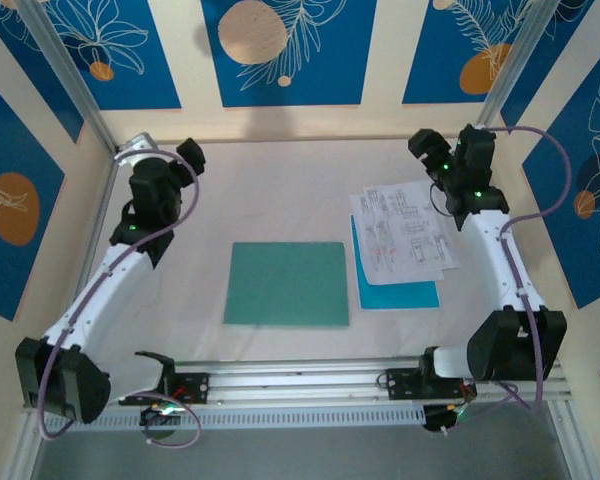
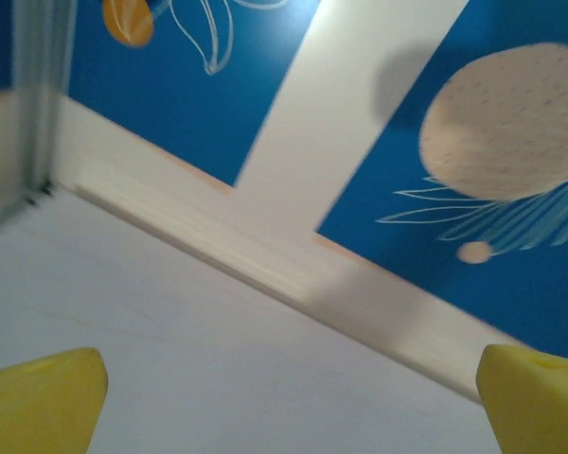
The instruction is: Put the files into the folder
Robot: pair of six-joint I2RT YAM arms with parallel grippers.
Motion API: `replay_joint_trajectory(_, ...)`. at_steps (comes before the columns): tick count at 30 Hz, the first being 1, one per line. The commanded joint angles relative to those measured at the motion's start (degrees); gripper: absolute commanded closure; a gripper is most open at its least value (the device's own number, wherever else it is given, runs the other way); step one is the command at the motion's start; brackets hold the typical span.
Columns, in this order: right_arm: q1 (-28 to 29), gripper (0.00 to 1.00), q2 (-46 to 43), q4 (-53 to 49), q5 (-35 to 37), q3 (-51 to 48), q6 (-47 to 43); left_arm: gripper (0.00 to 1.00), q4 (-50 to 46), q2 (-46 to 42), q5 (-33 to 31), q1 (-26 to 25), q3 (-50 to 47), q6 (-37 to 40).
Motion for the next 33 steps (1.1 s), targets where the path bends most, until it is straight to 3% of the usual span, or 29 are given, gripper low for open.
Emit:
replay_joint_trajectory(1, 6.12, 0.18, 2.25, -18.07, -6.02, 1.83, 3.69, 0.00, -26.71, 4.87, 12.53, -3.17, 4.52, -18.82)
replay_joint_trajectory(5, 14.78, 0.19, 3.07, -25.29, -2.00, 5.67, -2.16, 0.00, -45.33, 5.94, 13.87, -12.05, 7.74, -29.12)
replay_joint_trajectory(9, 19.82, 0.22, 3.04, -26.42, -5.82, 2.85, -4.45, 0.00, -50.38, 1.46, 19.87, -19.19, -0.39, -44.00)
replay_joint_trajectory(14, 25.19, 0.24, 2.70, -26.05, -6.83, -1.61, -6.06, 0.01, -47.49, -5.38, 21.70, -27.94, -10.37, -63.91)
replay_joint_trajectory(21, 27.03, 0.28, 4.33, -25.34, -10.03, -3.73, -6.38, 0.04, -36.55, -6.84, 23.14, -39.19, -20.81, -85.99)
replay_joint_trajectory(25, 27.64, 0.30, 4.84, -25.99, -10.37, -3.52, -6.56, 0.08, -31.32, -4.14, 22.39, -42.84, -23.68, -92.14)
replay_joint_trajectory(29, 27.86, 0.30, 4.72, -26.35, -10.70, -3.63, -6.92, 0.15, -23.15, -0.42, 21.77, -43.41, -25.98, -95.14)
replay_joint_trajectory(33, 27.96, 0.30, 4.76, -26.53, -10.89, -3.41, -7.44, 0.31, -18.29, 3.79, 20.10, -43.42, -26.36, -95.87)
